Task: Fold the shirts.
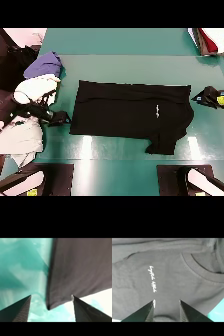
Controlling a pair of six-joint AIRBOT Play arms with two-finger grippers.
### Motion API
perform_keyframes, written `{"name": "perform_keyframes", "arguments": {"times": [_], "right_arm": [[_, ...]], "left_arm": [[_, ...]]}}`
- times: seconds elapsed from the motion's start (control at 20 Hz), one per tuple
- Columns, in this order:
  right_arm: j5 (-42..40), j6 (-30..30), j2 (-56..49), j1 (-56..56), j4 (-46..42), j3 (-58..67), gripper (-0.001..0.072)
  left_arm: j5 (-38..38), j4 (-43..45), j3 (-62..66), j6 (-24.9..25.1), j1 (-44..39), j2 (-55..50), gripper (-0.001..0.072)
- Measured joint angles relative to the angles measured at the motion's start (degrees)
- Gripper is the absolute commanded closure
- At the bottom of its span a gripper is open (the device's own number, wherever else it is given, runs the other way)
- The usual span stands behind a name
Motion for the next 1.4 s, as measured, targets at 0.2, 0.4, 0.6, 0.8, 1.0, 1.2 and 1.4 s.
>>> {"name": "perform_keyframes", "arguments": {"times": [0.2, 0.4, 0.6, 0.8, 1.0, 1.2, 1.4], "right_arm": [[-0.33, -0.35, 2.51, -0.59, 0.70, -2.25, 0.0346], [0.50, -0.46, 3.37, -0.79, 0.63, -3.50, 0.0346], [1.33, -0.46, 3.58, -0.81, 0.48, -7.54, 0.0345], [2.27, -0.15, 3.63, -2.08, -2.10, -12.55, 0.0345], [4.59, 1.03, 3.63, -6.32, -7.82, -18.93, 0.0346], [2.95, 1.44, 3.65, -8.87, -8.83, -25.86, 0.0345], [-0.52, 1.36, 3.67, -9.60, -5.60, -29.75, 0.0346]], "left_arm": [[1.36, -4.55, -4.61, 2.05, 0.04, 1.05, 0.0103], [2.34, -7.13, -6.12, 3.32, 0.02, 1.22, 0.0104], [3.45, -6.56, -6.75, 3.80, -1.25, 1.03, 0.0685], [3.78, -6.82, -4.68, 3.89, -2.71, 1.22, 0.0686], [3.30, -7.13, 0.42, 3.87, -3.19, 1.27, 0.0686], [3.06, -7.32, 3.43, 3.87, -3.30, 1.29, 0.0686], [2.91, -7.39, 4.31, 3.87, -3.30, 1.27, 0.0685]]}}
